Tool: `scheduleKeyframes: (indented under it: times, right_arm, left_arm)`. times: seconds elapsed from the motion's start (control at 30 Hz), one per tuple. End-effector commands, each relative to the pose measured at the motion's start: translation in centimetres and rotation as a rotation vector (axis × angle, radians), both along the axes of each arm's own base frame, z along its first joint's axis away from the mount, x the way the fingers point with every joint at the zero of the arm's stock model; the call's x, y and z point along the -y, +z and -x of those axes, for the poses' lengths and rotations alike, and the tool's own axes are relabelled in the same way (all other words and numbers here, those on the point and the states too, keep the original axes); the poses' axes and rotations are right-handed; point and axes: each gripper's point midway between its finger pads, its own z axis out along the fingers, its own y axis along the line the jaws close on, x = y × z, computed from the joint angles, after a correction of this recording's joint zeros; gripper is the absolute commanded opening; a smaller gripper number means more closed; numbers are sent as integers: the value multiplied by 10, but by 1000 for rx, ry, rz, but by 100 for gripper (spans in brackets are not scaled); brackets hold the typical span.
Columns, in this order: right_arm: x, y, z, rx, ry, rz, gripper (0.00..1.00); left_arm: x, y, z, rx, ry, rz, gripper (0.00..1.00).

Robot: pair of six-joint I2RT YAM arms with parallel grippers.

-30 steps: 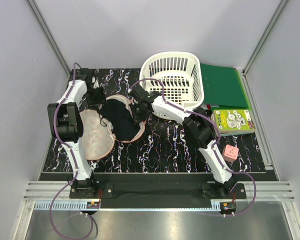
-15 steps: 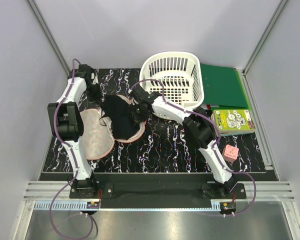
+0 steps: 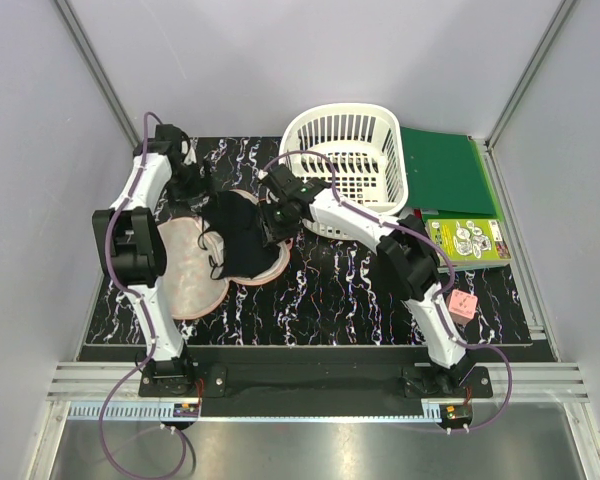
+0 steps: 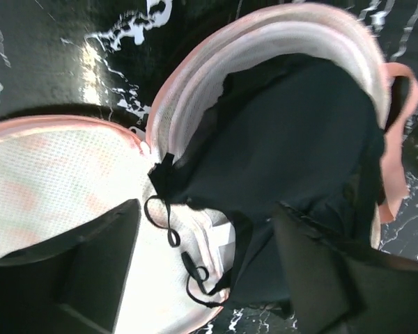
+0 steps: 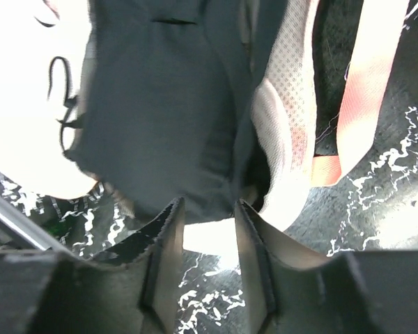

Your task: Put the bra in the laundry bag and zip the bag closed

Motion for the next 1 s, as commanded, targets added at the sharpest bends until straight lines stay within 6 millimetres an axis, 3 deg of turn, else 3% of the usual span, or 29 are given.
scheduleKeyframes:
  times: [0.0,0.1,0.23,0.47,0.77,0.97]
  right_arm:
    - [-5,52,6,54,19,-76,45]
    - [-5,52,13,35,35,-85,50]
    - [-2,53,21,15,57,-91,54]
    - [4,52,34,-13,74,-93,56]
    - [4,56,35,-12,87,-105,55]
    - [2,56,36,-13,93,-107,55]
  left_arm:
    - [2,67,-43,279,-97,-18,86]
    - [12,75,-63,368,-216,9,88]
    - [41,83,-77,462,-390,126,91]
    - [56,69,-97,492,-459,207,92]
    - [62,29,-83,390,-454,291,90]
    - [59,18,-69,351,-445,272,87]
